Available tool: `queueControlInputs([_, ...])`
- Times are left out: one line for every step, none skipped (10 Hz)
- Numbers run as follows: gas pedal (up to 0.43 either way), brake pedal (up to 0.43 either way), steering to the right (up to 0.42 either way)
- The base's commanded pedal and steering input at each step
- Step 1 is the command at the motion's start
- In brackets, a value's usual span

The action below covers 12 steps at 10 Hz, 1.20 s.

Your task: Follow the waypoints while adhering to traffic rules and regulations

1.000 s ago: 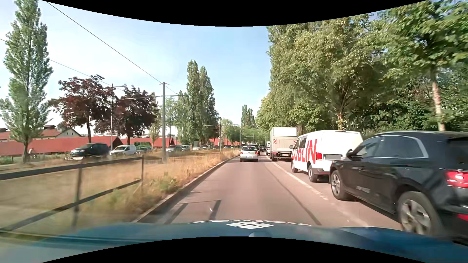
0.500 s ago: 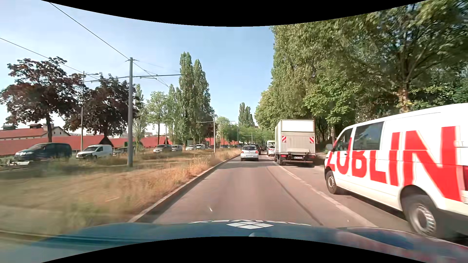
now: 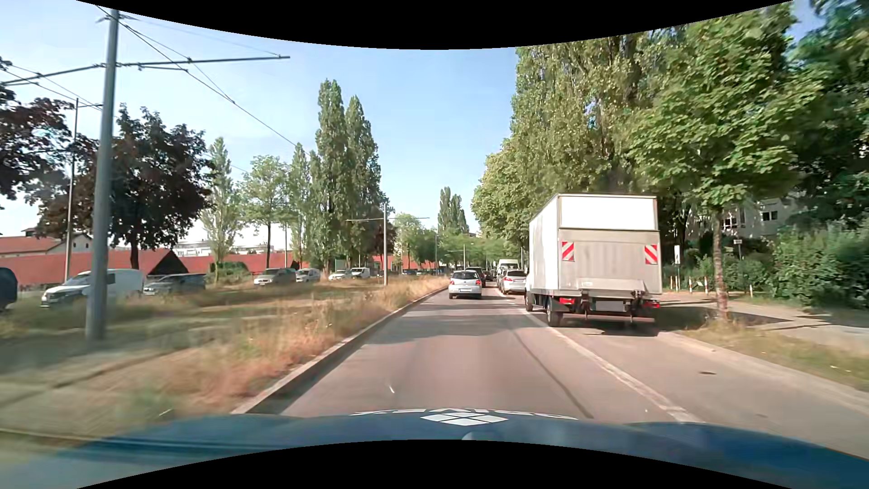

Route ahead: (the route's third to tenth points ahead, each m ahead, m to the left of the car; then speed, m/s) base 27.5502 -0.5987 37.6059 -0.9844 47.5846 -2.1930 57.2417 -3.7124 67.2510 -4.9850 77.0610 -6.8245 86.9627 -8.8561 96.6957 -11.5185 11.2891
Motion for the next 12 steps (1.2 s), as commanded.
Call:
queueControlInputs([0.169,0.000,0.007])
queueControlInputs([0.169,0.000,0.007])
queueControlInputs([0.169,0.000,0.007])
queueControlInputs([0.169,0.000,0.008])
queueControlInputs([0.169,0.000,0.008])
queueControlInputs([0.169,0.000,0.009])
queueControlInputs([0.169,0.000,0.010])
queueControlInputs([0.169,0.000,0.011])
queueControlInputs([0.169,0.000,0.012])
queueControlInputs([0.169,0.000,0.012])
queueControlInputs([0.169,0.000,0.012])
queueControlInputs([0.169,0.000,0.012])
